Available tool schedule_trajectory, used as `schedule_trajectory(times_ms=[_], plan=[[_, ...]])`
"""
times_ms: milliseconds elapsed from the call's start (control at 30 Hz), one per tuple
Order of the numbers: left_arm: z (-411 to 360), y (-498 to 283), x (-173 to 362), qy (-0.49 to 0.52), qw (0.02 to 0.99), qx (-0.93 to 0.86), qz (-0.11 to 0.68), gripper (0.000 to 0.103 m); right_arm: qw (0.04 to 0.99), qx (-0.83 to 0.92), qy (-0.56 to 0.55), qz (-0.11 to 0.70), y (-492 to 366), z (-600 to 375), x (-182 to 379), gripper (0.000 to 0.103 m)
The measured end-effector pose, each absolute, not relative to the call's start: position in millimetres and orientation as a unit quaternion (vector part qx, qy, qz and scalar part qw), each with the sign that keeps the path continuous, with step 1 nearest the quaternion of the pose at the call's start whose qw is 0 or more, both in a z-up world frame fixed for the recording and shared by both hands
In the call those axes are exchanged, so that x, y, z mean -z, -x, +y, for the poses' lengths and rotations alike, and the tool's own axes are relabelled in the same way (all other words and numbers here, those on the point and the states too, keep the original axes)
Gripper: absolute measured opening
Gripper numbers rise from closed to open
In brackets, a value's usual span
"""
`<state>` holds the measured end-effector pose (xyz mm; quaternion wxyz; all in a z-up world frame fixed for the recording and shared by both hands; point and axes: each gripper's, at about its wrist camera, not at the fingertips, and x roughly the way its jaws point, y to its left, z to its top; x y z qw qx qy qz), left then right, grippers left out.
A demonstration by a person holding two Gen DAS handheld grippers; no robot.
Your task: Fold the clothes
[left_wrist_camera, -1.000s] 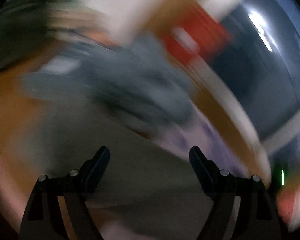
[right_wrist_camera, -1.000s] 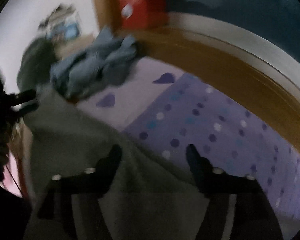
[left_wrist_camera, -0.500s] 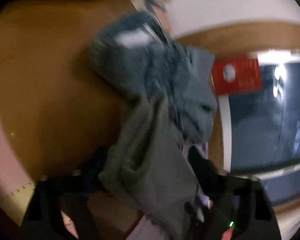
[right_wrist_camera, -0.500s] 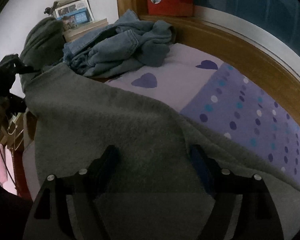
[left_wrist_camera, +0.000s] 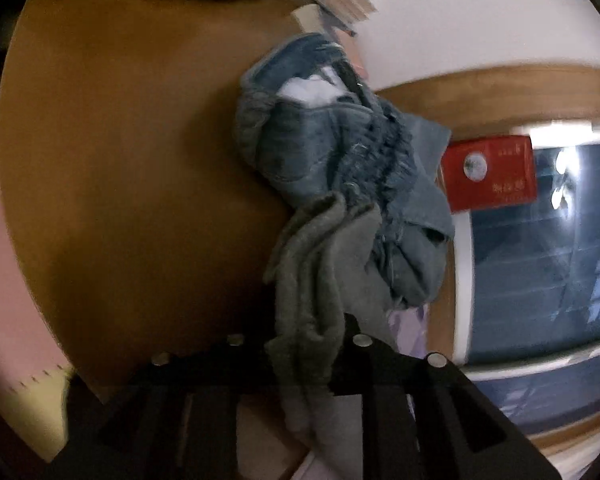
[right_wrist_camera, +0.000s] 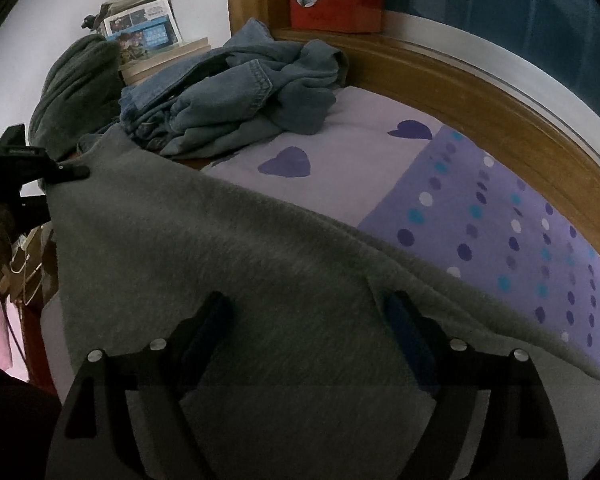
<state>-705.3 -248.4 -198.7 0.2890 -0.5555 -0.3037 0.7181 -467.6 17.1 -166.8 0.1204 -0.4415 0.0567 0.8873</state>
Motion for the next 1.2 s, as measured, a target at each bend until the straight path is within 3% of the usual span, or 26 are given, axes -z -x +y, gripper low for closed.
schedule_trajectory(times_ms=[33, 133, 267, 300, 333, 367, 400, 467, 500, 633, 733, 833, 900, 933, 1133, 1167, 1200], plan=[[-250, 705, 188, 0.546, 0.281, -0.74, -0.275, 0.048, 0.124, -0.886, 0.443, 0.059, 465, 18, 165, 0.084], [-258, 693, 151, 0.498, 0.27, -0.791, -0.23, 0.048, 0.132, -0.883, 0.44, 0.098, 442, 25, 153, 0.082], [-218, 643, 72, 0.31, 0.334, -0.89, -0.007, 0.048, 0.158, -0.871, 0.438, 0.154, 379, 34, 137, 0.077], [-199, 633, 65, 0.292, 0.373, -0.88, 0.037, 0.047, 0.167, -0.866, 0.443, 0.161, 362, 35, 136, 0.071], [-179, 621, 59, 0.275, 0.414, -0.864, 0.082, 0.038, 0.181, -0.859, 0.449, 0.168, 342, 37, 136, 0.067], [-159, 611, 62, 0.284, 0.445, -0.844, 0.094, 0.03, 0.2, -0.849, 0.455, 0.179, 317, 40, 136, 0.057], [-140, 602, 67, 0.299, 0.472, -0.824, 0.098, 0.022, 0.215, -0.839, 0.46, 0.195, 295, 45, 138, 0.039], [-101, 589, 85, 0.338, 0.498, -0.792, 0.102, 0.016, 0.245, -0.816, 0.469, 0.233, 245, 58, 142, 0.015], [-82, 592, 103, 0.37, 0.477, -0.79, 0.108, 0.01, 0.255, -0.809, 0.465, 0.252, 221, 66, 142, 0.012], [-69, 607, 165, 0.444, 0.37, -0.812, 0.078, 0.005, 0.259, -0.802, 0.405, 0.356, 118, 109, 140, 0.012], [-76, 606, 168, 0.431, 0.268, -0.853, 0.125, 0.005, 0.251, -0.797, 0.339, 0.433, 47, 150, 143, 0.013], [-80, 588, 144, 0.442, 0.192, -0.872, 0.082, 0.005, 0.304, -0.785, 0.271, 0.468, -37, 191, 149, 0.039], [-65, 536, 115, 0.401, 0.22, -0.886, 0.067, 0.005, 0.361, -0.76, 0.253, 0.478, -82, 211, 153, 0.073], [-51, 504, 102, 0.376, 0.249, -0.889, 0.082, 0.005, 0.397, -0.741, 0.26, 0.475, -99, 220, 155, 0.079], [88, 302, 102, 0.38, 0.526, -0.746, 0.151, 0.007, 0.444, -0.713, 0.235, 0.489, -138, 263, 157, 0.079], [108, 272, 109, 0.376, 0.559, -0.717, 0.18, 0.007, 0.452, -0.705, 0.218, 0.502, -143, 269, 158, 0.072], [127, 242, 116, 0.367, 0.588, -0.689, 0.213, 0.007, 0.465, -0.691, 0.203, 0.515, -149, 273, 160, 0.04]])
